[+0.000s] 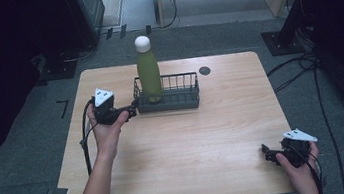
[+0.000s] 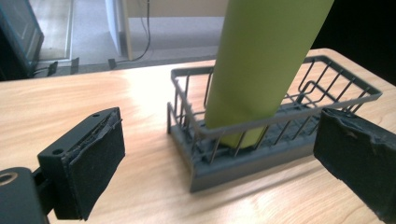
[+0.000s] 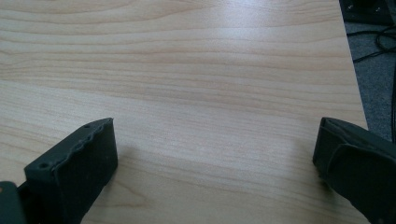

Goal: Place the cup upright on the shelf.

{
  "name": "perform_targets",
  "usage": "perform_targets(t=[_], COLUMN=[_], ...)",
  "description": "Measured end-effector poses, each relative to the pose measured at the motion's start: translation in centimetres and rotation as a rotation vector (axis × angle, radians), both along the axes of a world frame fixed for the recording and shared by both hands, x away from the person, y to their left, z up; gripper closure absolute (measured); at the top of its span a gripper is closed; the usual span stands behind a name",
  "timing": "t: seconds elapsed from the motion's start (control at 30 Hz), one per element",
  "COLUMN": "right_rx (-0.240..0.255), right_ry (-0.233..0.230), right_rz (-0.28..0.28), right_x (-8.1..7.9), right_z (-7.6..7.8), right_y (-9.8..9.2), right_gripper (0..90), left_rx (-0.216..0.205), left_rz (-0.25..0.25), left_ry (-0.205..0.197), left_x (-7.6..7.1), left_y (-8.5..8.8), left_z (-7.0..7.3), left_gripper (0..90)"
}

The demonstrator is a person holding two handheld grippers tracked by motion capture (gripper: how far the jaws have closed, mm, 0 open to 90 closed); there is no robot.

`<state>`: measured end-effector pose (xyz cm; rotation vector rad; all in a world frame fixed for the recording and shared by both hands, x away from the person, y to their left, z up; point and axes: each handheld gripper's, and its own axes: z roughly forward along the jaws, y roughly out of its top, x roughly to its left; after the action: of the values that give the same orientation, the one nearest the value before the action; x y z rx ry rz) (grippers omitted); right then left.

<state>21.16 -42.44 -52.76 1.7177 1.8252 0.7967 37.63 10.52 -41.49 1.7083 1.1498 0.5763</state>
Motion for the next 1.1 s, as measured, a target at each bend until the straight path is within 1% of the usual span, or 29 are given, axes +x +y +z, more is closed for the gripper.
perform_targets(t=[0.1,0.2,0.23,0.3,0.33,0.37,0.43,0.47,0.53,0.57,0.6,0.67,0.7,0.73,0.77,0.8,0.83,0.87,0.97,1.03,1.1], right_rx=[0.000,0.000,-0.001,0.000,0.000,0.000,-0.001,-0.001,0.000,-0.001,0.000,-0.001,-0.001,-0.001,-0.001,-0.001,-0.001,-0.001,0.000,-0.001,-0.001], right_ry=[0.001,0.001,0.001,0.001,0.001,0.001,0.001,0.001,0.000,0.001,0.001,0.001,0.001,0.001,0.001,0.001,0.001,0.001,0.001,0.001,0.001], right_rz=[0.000,0.000,0.000,0.000,0.000,0.000,0.001,0.001,0.000,0.000,0.000,0.000,0.000,0.000,0.000,0.001,0.001,0.001,0.000,0.000,-0.002], right_x=[0.0,0.0,0.0,0.0,0.0,0.0,0.0,0.0,0.0,0.0,0.0,0.0,0.0,0.0,0.0,0.0,0.0,0.0,0.0,0.0,0.0], right_z=[0.0,0.0,0.0,0.0,0.0,0.0,0.0,0.0,0.0,0.0,0.0,0.0,0.0,0.0,0.0,0.0,0.0,0.0,0.0,0.0,0.0], right_y=[0.0,0.0,0.0,0.0,0.0,0.0,0.0,0.0,0.0,0.0,0.0,0.0,0.0,0.0,0.0,0.0,0.0,0.0,0.0,0.0,0.0], right_gripper=[0.0,0.0,0.0,0.0,0.0,0.0,0.0,0.0,0.0,0.0,0.0,0.0,0.0,0.0,0.0,0.0,0.0,0.0,0.0,0.0,0.0], left_rx=[0.009,0.006,0.000,0.000,0.007,0.007,0.014,0.014,0.024,0.021,0.032,0.031,0.045,0.045,0.053,0.053,0.054,0.056,0.055,0.048,0.064], left_rz=[0.011,0.023,0.035,0.039,0.047,0.047,0.058,0.058,0.066,0.071,0.077,0.083,0.093,0.093,0.101,0.101,0.105,0.111,0.122,0.141,0.144], left_ry=[0.008,0.019,0.026,0.031,0.041,0.041,0.059,0.059,0.068,0.072,0.077,0.080,0.090,0.090,0.101,0.101,0.106,0.120,0.131,0.148,0.159], left_x=[-0.5,-1.0,-1.3,-1.5,-1.8,-1.8,-2.2,-2.2,-2.6,-2.8,-3.2,-3.4,-3.9,-3.9,-4.4,-4.4,-4.6,-5.1,-5.5,-6.2,-6.7], left_y=[0.6,1.2,1.7,1.9,2.3,2.3,2.9,2.9,3.3,3.5,3.9,4.0,4.4,4.4,4.9,4.9,5.1,5.6,6.0,6.9,7.3], left_z=[-0.7,-1.3,-1.7,-2.0,-2.5,-2.5,-3.3,-3.3,-3.7,-3.9,-4.4,-4.5,-5.1,-5.1,-5.6,-5.6,-5.9,-6.4,-6.8,-7.4,-7.8], left_gripper=[2.9,2.9,2.9,2.9,2.9,2.9,2.9,2.9,2.9,2.9,2.9,2.9,2.9,2.9,2.9,2.9,2.9,2.9,2.9,2.9,2.9])
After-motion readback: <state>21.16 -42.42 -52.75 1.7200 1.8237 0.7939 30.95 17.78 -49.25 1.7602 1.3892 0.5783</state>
